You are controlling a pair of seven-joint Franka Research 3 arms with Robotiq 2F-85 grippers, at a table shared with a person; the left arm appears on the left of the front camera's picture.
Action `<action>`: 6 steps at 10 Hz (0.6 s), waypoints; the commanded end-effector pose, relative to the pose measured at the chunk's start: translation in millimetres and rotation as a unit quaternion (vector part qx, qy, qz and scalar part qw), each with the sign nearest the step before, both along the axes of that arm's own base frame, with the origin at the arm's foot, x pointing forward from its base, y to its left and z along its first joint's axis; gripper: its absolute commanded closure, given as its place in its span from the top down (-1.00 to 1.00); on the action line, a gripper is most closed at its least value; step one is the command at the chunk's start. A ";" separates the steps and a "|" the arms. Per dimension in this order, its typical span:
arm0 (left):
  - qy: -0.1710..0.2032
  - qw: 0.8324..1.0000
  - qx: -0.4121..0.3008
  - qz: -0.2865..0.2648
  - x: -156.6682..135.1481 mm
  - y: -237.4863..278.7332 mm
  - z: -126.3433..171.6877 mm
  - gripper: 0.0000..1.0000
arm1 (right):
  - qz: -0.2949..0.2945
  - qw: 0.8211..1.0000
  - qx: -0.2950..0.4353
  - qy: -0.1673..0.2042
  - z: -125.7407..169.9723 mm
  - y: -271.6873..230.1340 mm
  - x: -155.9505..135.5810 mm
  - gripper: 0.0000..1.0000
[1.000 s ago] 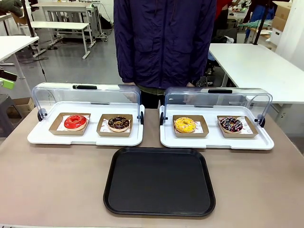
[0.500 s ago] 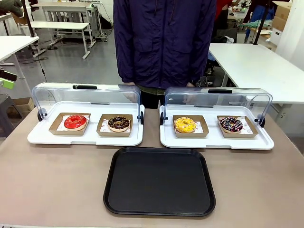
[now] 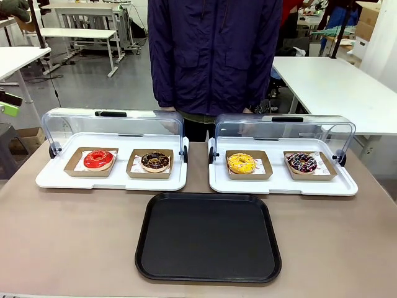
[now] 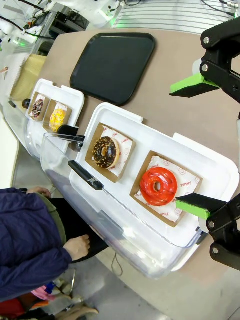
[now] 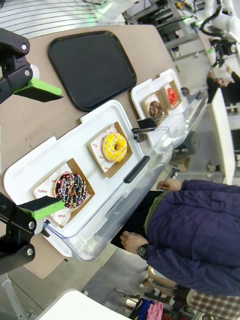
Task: Move the second donut from the left to the tray.
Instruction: Pick up the Paper togo box containing the Donut indicated by the person and place it on the Handle tray.
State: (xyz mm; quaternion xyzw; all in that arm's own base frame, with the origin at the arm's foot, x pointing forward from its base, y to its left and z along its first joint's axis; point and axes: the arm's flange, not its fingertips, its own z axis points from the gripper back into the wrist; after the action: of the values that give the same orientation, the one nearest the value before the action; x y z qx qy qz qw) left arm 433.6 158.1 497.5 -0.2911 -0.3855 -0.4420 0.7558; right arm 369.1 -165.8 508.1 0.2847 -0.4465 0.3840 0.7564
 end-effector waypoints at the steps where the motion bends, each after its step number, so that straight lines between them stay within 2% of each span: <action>1: -0.006 1.000 -0.009 -0.003 0.6 -0.5 1.0 1.00 | 0.004 1.000 0.004 -0.017 1.9 -0.9 4.5 1.00; 6: -0.006 1.000 -0.009 -0.003 0.6 -0.5 1.0 1.00 | 0.004 1.000 0.004 -0.017 1.9 -0.9 4.5 1.00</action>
State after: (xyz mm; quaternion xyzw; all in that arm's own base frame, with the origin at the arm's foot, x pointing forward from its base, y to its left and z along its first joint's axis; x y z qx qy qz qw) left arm 433.6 158.1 497.6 -0.2911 -0.3855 -0.4420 0.7558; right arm 369.0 -165.8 508.1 0.2848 -0.4465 0.3842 0.7563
